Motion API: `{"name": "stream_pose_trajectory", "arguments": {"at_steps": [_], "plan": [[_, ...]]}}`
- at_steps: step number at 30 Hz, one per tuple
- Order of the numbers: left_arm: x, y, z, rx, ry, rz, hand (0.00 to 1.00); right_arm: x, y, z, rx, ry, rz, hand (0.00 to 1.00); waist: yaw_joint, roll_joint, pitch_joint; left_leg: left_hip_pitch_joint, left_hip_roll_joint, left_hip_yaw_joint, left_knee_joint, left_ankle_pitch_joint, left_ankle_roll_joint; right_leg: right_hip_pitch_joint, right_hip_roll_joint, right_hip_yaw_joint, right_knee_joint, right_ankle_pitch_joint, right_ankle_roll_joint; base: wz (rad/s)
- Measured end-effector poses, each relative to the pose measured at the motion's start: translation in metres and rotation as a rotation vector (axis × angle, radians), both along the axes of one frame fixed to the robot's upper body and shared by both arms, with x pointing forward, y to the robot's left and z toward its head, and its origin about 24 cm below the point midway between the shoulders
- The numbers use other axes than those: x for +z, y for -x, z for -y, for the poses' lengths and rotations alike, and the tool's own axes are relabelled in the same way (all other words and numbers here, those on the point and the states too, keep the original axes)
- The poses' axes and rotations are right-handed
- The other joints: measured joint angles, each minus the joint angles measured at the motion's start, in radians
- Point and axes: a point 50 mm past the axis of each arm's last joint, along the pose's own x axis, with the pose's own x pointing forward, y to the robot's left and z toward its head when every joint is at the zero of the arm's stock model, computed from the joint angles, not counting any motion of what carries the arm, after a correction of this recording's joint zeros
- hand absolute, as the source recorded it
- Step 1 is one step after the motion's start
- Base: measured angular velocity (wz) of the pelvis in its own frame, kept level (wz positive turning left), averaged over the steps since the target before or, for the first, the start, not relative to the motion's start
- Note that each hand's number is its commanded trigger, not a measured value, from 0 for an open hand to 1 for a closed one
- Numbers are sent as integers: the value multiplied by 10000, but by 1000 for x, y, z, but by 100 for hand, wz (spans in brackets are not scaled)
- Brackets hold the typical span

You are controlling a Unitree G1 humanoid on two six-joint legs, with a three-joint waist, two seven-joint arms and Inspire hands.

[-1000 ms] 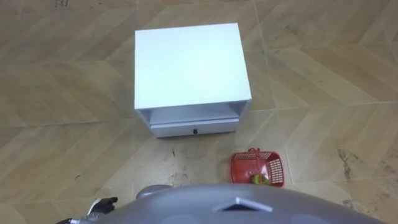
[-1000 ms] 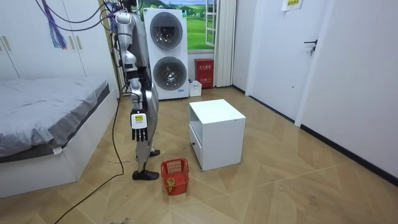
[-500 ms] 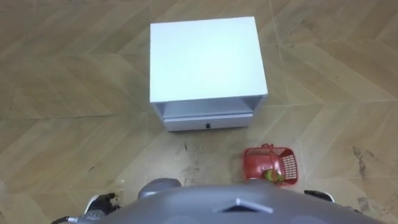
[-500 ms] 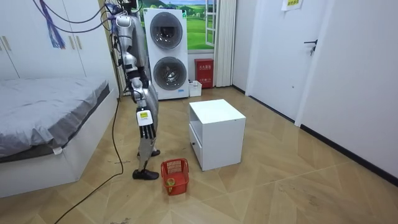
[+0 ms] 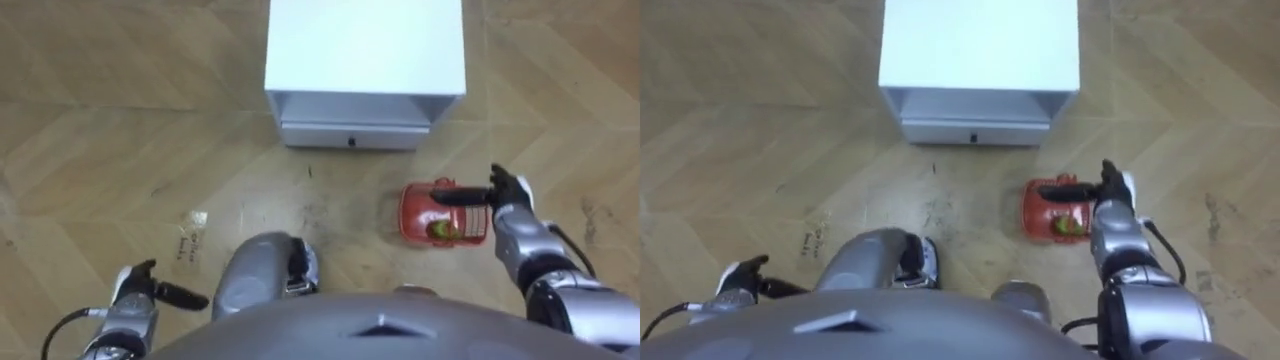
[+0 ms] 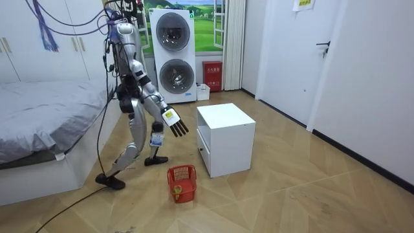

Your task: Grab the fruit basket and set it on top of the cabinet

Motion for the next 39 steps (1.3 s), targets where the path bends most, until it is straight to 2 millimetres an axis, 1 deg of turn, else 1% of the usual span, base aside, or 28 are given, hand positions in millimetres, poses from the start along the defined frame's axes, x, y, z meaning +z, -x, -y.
{"name": "stream_pose_trajectory", "arguments": {"at_steps": [1,2,3,4,5,6,7,9,10,11,12,14,16,19,20,21,25,26,27,29,31,32,33,34,35,37,38,39], "plan": [[6,-19,-4,-142,-278,395,0,4,-5,2,-173,170,237,0,-35,-232,146,-678,5,402,1109,-464,199,-456,-348,-4,1327,-593,-24,53],[9,-26,-3,-234,-376,567,0,7,-8,5,-245,289,367,0,-6,-252,163,-1066,53,444,1704,-707,247,-735,-411,-8,1838,-920,-52,38],[11,-32,-3,-297,-544,749,0,13,-17,6,-332,400,733,0,88,-224,180,-1736,293,567,2810,-1172,310,-1303,-462,54,2929,-1376,-147,-3],[11,-33,-4,-300,-599,756,0,15,-21,5,-344,428,906,0,156,-219,183,-1998,385,611,3305,-1396,321,-1595,-547,70,3482,-1542,-192,-27],[11,-30,-6,-166,-679,697,0,21,-29,4,-331,409,1216,0,208,-225,181,-2403,474,690,4138,-1850,271,-2021,-838,32,4521,-1797,-312,-23],[9,-23,-7,-84,-774,528,0,26,-34,4,-361,422,1540,0,187,-252,172,-2725,471,849,4790,-2177,383,-2270,-1150,65,5514,-1982,-242,-13],[9,-23,-6,1,-785,548,0,28,-36,5,-373,478,1673,0,152,-258,178,-2873,467,943,5115,-2305,469,-2418,-1268,145,5999,-2047,-214,9],[7,-15,-9,522,-804,474,0,35,-42,6,-358,598,2084,0,-17,-291,190,-3442,461,1188,6236,-2745,652,-3009,-1481,675,7615,-2173,-161,23],[7,-13,-12,797,-860,541,0,37,-45,6,-375,593,2228,0,-96,-334,200,-3757,456,1257,6749,-2902,666,-3292,-1621,826,8339,-2173,-160,26],[8,-13,-13,915,-894,592,0,39,-46,6,-369,601,2298,0,-115,-375,220,-3900,459,1291,6990,-2964,679,-3433,-1664,890,8672,-2173,-160,27],[9,-12,-17,1072,-988,673,0,42,-49,6,-328,607,2483,0,-141,-470,258,-4188,458,1369,7441,-3067,699,-3702,-1696,1096,9328,-2173,-160,22],[8,-7,-17,1129,-1056,568,0,48,-53,5,-272,631,2794,0,-324,-500,261,-4536,460,1439,8070,-3211,778,-3949,-1840,1181,10203,-2174,-158,32],[5,0,-16,955,-1211,274,0,50,-55,6,-285,618,2952,0,-495,-613,299,-4784,470,1532,8767,-3384,801,-4022,-1963,1322,11136,-2173,-159,30],[2,11,-15,672,-1254,1,0,51,-55,7,-433,510,2989,0,-631,-689,328,-4980,525,1528,9346,-3527,834,-4014,-1971,1387,11859,-2180,-172,15],[1,15,-14,532,-1255,-98,0,51,-55,8,-499,535,2998,0,-684,-774,344,-5045,581,1561,9523,-3574,814,-4063,-2001,1438,12127,-2192,-193,3],[0,19,-13,390,-1281,-247,0,52,-56,8,-564,533,3060,0,-708,-874,335,-5149,672,1596,9618,-3602,774,-4188,-2004,1495,12351,-2222,-174,0],[-3,31,-12,257,-1252,-599,0,56,-57,8,-651,463,3315,0,-970,-1105,326,-5309,708,1543,9828,-3537,539,-4310,-1918,1548,12757,-2242,-188,6],[-4,36,-12,262,-1226,-678,0,54,-53,11,-781,424,3262,0,-970,-1140,313,-5313,709,1468,9891,-3524,387,-4256,-1884,1509,12817,-2251,-207,0],[-4,38,-12,253,-1213,-680,0,51,-50,12,-907,381,3177,0,-969,-1183,286,-5308,728,1437,9934,-3503,332,-4224,-1827,1511,12869,-2305,-319,0],[-6,44,-10,145,-1161,-859,0,48,-44,16,-1031,406,3054,0,-975,-1192,293,-5314,723,1398,10036,-3501,257,-4136,-1762,1514,12968,-2428,-480,0],[-7,46,-9,-32,-1145,-978,0,48,-43,18,-1057,405,3030,0,-976,-1210,302,-5420,635,1359,10147,-3511,69,-4199,-1760,1639,13180,-2568,-571,-4],[-7,49,-9,-74,-1131,-1053,0,49,-43,19,-977,472,3013,0,-978,-1206,302,-5579,563,1254,10275,-3520,-100,-4264,-1765,1681,13353,-2688,-629,-8],[-7,50,-10,-78,-1109,-1102,0,49,-43,19,-901,523,2981,0,-990,-1206,301,-5771,400,1055,10441,-3524,-341,-4294,-1768,1690,13575,-2806,-681,-9],[-7,51,-10,-86,-1067,-1132,0,49,-43,19,-852,542,2974,0,-995,-1214,299,-5865,335,964,10528,-3523,-441,-4309,-1769,1705,13686,-2852,-705,-8],[-7,53,-9,-112,-966,-1183,0,49,-43,19,-865,527,2978,0,-993,-1232,295,-6023,223,824,10716,-3529,-645,-4316,-1769,1758,13934,-2950,-735,-5],[-8,54,-8,-174,-777,-1233,0,48,-42,20,-940,453,2973,0,-1068,-1277,290,-6224,77,750,11008,-3526,-818,-4160,-1771,1775,14309,-3094,-766,3],[-10,54,-3,-218,-588,-1214,0,50,-42,24,-945,468,2977,0,-1091,-1140,336,-6367,127,597,11261,-3516,-852,-4117,-1588,1736,14503,-3116,-754,-7],[-12,55,2,-282,-304,-1229,0,50,-42,25,-941,374,2963,0,-1031,-1068,354,-6534,49,369,11282,-3406,-1094,-4187,-1412,1762,14511,-3166,-754,-14]]}}
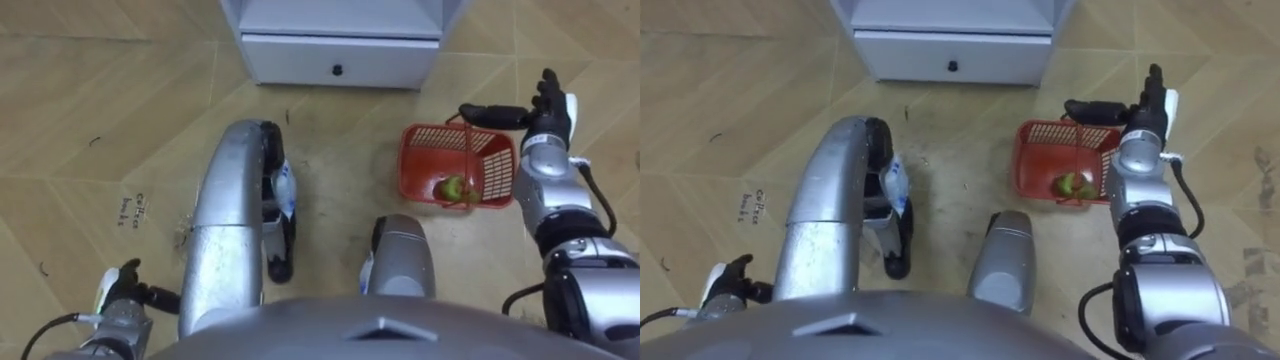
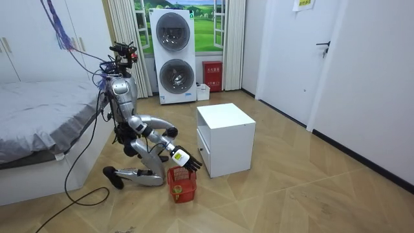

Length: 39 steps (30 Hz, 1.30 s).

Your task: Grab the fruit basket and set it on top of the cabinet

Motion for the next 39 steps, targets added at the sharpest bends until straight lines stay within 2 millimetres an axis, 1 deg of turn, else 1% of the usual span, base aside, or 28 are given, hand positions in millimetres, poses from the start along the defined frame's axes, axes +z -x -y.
{"name": "stream_pose_trajectory", "arguments": {"at_steps": [2,4,5,7,10,11,12,13,14,15,16,18,19,21,23,25,27,29,33,36,39], "plan": [[0,2,0,-26,153,-59,0,-4,4,-1,25,-151,-143,0,-6,-56,5,-9,-129,-165,-53,74,-150,6,102,1,-23,0,1,-12],[0,2,0,-43,203,-69,0,-6,8,1,82,-108,-272,0,1,-52,-3,-12,-177,-291,-80,93,-208,-1,182,-12,-28,1,2,-3],[-1,2,1,-80,326,-91,0,-7,10,3,175,1,-425,0,-2,-41,-20,-19,-301,-377,-105,122,-278,12,169,-18,-31,0,4,0],[-1,1,2,-278,494,-161,0,-10,12,3,275,-6,-624,0,4,-51,-36,-15,-320,-444,-98,143,-319,43,195,-71,-39,-2,9,2],[-2,-1,6,-728,767,-324,0,-16,17,3,288,-223,-989,0,104,35,-46,-45,-360,-559,-93,127,-354,46,240,-205,-38,-10,25,7],[-3,-1,8,-987,813,-415,0,-17,18,3,283,-277,-1089,0,140,133,-50,-58,-430,-621,-148,21,-541,27,241,-245,-31,-12,30,12],[-3,-1,10,-1170,825,-490,0,-17,18,3,344,-293,-1167,0,180,244,-66,-65,-410,-628,-227,-147,-733,-22,237,-277,-15,-14,33,11],[-4,0,10,-1233,827,-527,0,-18,18,2,347,-305,-1196,0,202,307,-61,-81,-372,-612,-228,-169,-744,-45,234,-285,-6,-14,33,6],[-4,1,11,-1332,832,-593,0,-19,19,1,351,-326,-1275,0,286,444,-40,-89,-295,-573,-227,-175,-729,-71,233,-279,-3,-14,33,0],[-4,1,12,-1433,834,-651,0,-22,22,1,362,-342,-1450,0,369,568,-59,-112,-281,-559,-228,-177,-724,-106,224,-274,-12,-14,33,0],[-4,2,12,-1443,836,-658,0,-25,24,0,411,-309,-1649,0,456,669,-55,-145,-282,-557,-230,-175,-726,-156,227,-256,-13,-15,33,0],[-4,1,13,-1515,843,-665,0,-29,27,-1,491,-276,-1955,0,591,800,-35,-169,-299,-552,-241,-169,-734,-204,224,-222,-17,-17,35,-3],[-5,1,13,-1569,850,-657,0,-30,28,-1,514,-267,-2020,0,641,831,-16,-170,-310,-546,-249,-168,-736,-215,217,-200,-17,-17,36,0],[-5,-1,15,-1671,874,-642,0,-34,31,-2,602,-202,-2310,0,722,896,-15,-238,-312,-507,-277,-167,-736,-306,184,-169,-17,-18,37,0],[-5,-2,15,-1746,876,-637,0,-37,34,-2,647,-186,-2638,0,739,943,-25,-279,-311,-496,-290,-167,-737,-343,168,-180,-23,-20,43,5],[-5,-2,17,-1865,911,-686,0,-42,40,0,590,-362,-2993,0,757,948,-27,-326,-305,-495,-288,-167,-737,-363,164,-205,-34,-23,50,4],[-6,0,19,-1859,978,-723,0,-46,47,3,388,-588,-3292,0,814,937,-13,-395,-286,-493,-289,-167,-737,-441,169,-211,-26,-25,56,0],[-6,-1,20,-1859,1020,-706,0,-47,49,5,245,-709,-3351,0,857,959,-7,-467,-281,-492,-289,-166,-740,-520,173,-214,-14,-26,57,0],[-6,-2,21,-1870,1033,-654,0,-44,50,13,98,-768,-3309,0,1096,1037,-6,-526,-279,-482,-296,-165,-741,-583,169,-211,-21,-26,57,0],[-6,-2,21,-1864,1031,-660,0,-44,51,14,144,-814,-3344,0,1221,1047,-5,-528,-280,-458,-339,-154,-764,-607,155,-202,-21,-26,57,0],[-6,-1,21,-1856,1027,-685,0,-45,51,14,173,-853,-3388,0,1269,1036,0,-533,-278,-458,-369,-142,-788,-630,153,-203,-21,-26,57,0]]}}
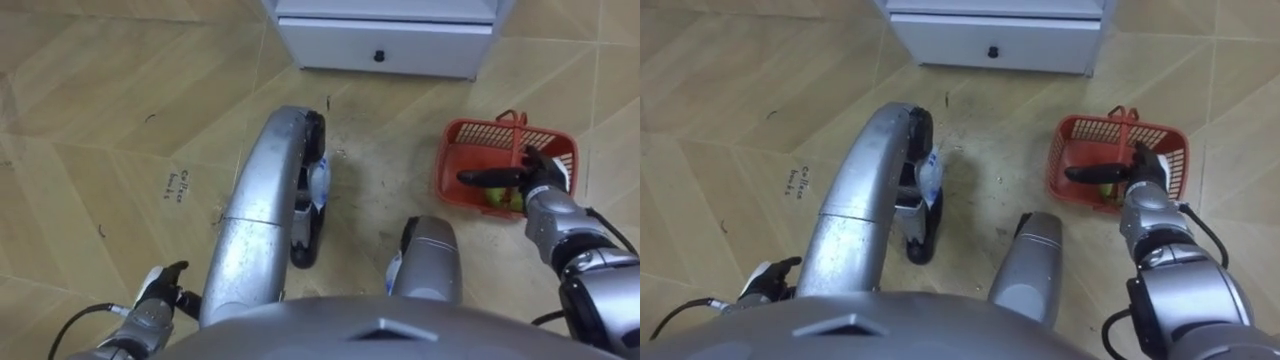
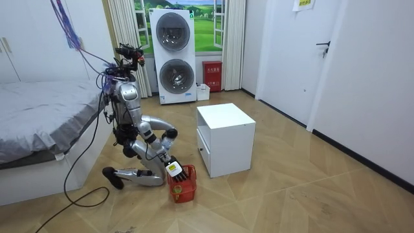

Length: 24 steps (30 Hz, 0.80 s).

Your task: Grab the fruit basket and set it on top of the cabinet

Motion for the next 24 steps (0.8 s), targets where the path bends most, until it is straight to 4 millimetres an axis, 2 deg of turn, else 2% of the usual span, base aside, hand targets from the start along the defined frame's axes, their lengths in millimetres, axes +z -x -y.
{"name": "stream_pose_trajectory", "arguments": {"at_steps": [4,5,6,7,24], "plan": [[0,1,0,7,5,-41,0,-1,2,1,-140,-65,-36,0,-20,-87,49,3,9,-4,-12,12,-25,-10,6,1,-1,0,0,0],[0,0,0,47,20,-32,0,-1,2,1,-180,-85,-45,34,-27,-100,55,6,9,-6,-13,15,-31,-9,7,0,1,0,0,0],[0,1,0,214,64,-4,0,-1,3,1,-223,-111,-50,76,-28,-113,60,8,8,-7,-15,17,-35,-9,6,0,4,0,0,0],[0,1,0,335,98,-1,0,-2,3,1,-189,-108,-70,100,-29,-129,62,10,7,-7,-18,20,-38,-9,4,-1,4,0,0,0],[-1,3,1,656,284,-28,0,-4,3,-4,245,-367,-204,100,-8,-126,58,9,12,-7,-20,22,-42,-18,4,0,5,-1,1,0]]}}
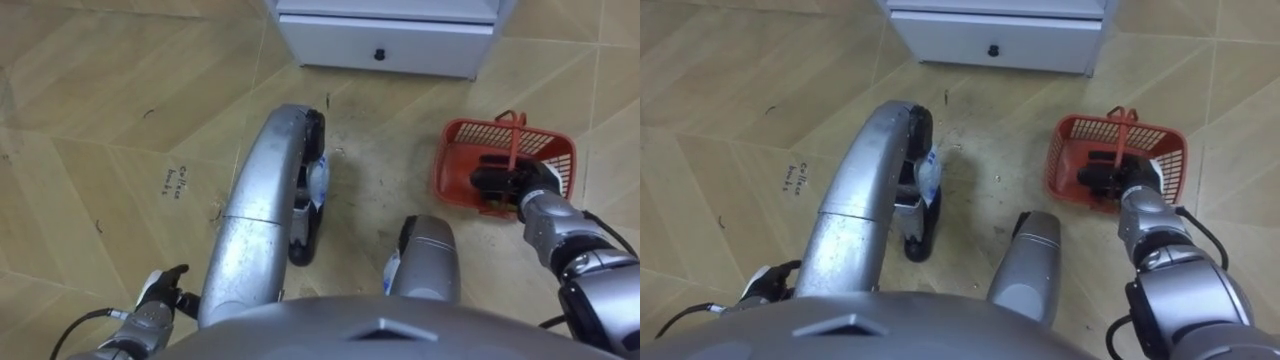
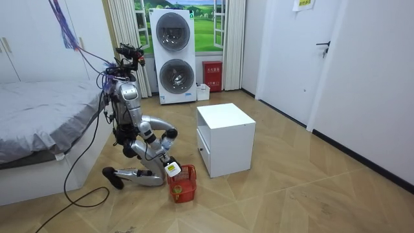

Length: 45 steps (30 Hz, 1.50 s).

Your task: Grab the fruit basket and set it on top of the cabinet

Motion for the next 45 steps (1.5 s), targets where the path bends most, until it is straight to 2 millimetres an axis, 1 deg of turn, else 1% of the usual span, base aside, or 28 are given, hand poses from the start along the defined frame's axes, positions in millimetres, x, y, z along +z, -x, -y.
{"name": "stream_pose_trajectory", "arguments": {"at_steps": [14,20,21,25,28,30,31,32,33,35,37,38,40,41,42,43,44,45], "plan": [[0,0,0,197,45,33,0,0,1,0,-14,-20,-25,100,0,3,-2,0,-7,-4,2,0,0,1,1,-1,0,0,0,0],[0,0,0,197,45,32,0,-1,2,0,-307,-345,44,100,33,2,-1,1,-17,-16,37,0,-1,46,12,-21,1,0,1,0],[0,0,0,189,45,32,0,-2,3,0,-333,-358,-24,100,29,-21,12,3,-34,-26,50,0,0,73,24,-34,0,0,1,0],[0,0,-1,234,39,36,0,-4,5,-2,-279,-382,-119,100,30,-51,21,15,-46,-125,163,-1,1,154,161,-51,6,0,1,-4],[0,-5,1,177,63,141,0,-5,4,-7,5,-323,-178,100,-20,-194,16,14,-60,-152,200,-1,2,192,181,-67,26,-1,1,0],[1,-11,1,146,74,272,0,-7,3,-13,244,-344,-220,100,-15,-341,10,18,-64,-209,240,-1,2,230,234,-80,38,-2,0,-3],[1,-12,2,141,83,297,0,-7,3,-14,300,-347,-229,100,-15,-359,9,17,-72,-250,265,-1,2,260,257,-106,36,-2,1,-3],[1,-14,3,131,105,339,0,-7,2,-16,353,-376,-189,100,-21,-350,7,-3,-153,-394,364,-2,2,356,344,-187,21,-2,0,-3],[1,-16,3,118,104,402,0,-6,0,-18,438,-414,-86,100,-21,-390,19,3,-238,-498,391,-3,0,426,357,-203,18,-2,0,0],[2,-24,3,88,98,542,0,-4,-3,-19,668,-343,34,100,-68,-442,7,56,-386,-551,393,-7,0,554,299,-235,-2,-1,0,5],[3,-29,2,195,82,694,0,-2,-7,-20,746,-358,223,100,-77,-472,13,146,-446,-556,410,-33,51,718,240,-277,-20,-1,0,2],[5,-34,1,249,79,851,0,0,-11,-22,822,-409,371,100,-91,-491,2,217,-451,-568,451,-58,96,806,251,-280,-37,-1,1,-4],[6,-41,-1,407,59,1072,0,5,-19,-27,1012,-508,761,100,-89,-519,7,255,-505,-686,523,-106,56,872,320,-275,-35,-1,0,-9],[8,-47,-2,576,50,1267,0,8,-24,-30,1164,-553,1009,100,-87,-604,12,278,-546,-726,534,-126,52,908,328,-258,-44,0,-1,-5],[10,-53,-3,713,60,1465,0,12,-29,-33,1215,-642,1272,100,-117,-673,16,291,-612,-777,555,-130,51,974,337,-262,-90,0,-1,0],[11,-57,-3,735,59,1548,0,16,-35,-36,1264,-738,1570,100,-204,-694,20,324,-721,-843,593,-133,61,1091,342,-292,-163,0,0,0],[11,-57,-3,734,60,1571,0,18,-37,-37,1299,-790,1730,100,-252,-700,18,342,-754,-868,626,-137,73,1139,344,-286,-202,-1,0,-6],[11,-59,-4,773,57,1618,0,23,-43,-40,1394,-858,2023,100,-307,-693,16,374,-745,-895,736,-158,126,1242,406,-279,-289,0,1,-9]]}}
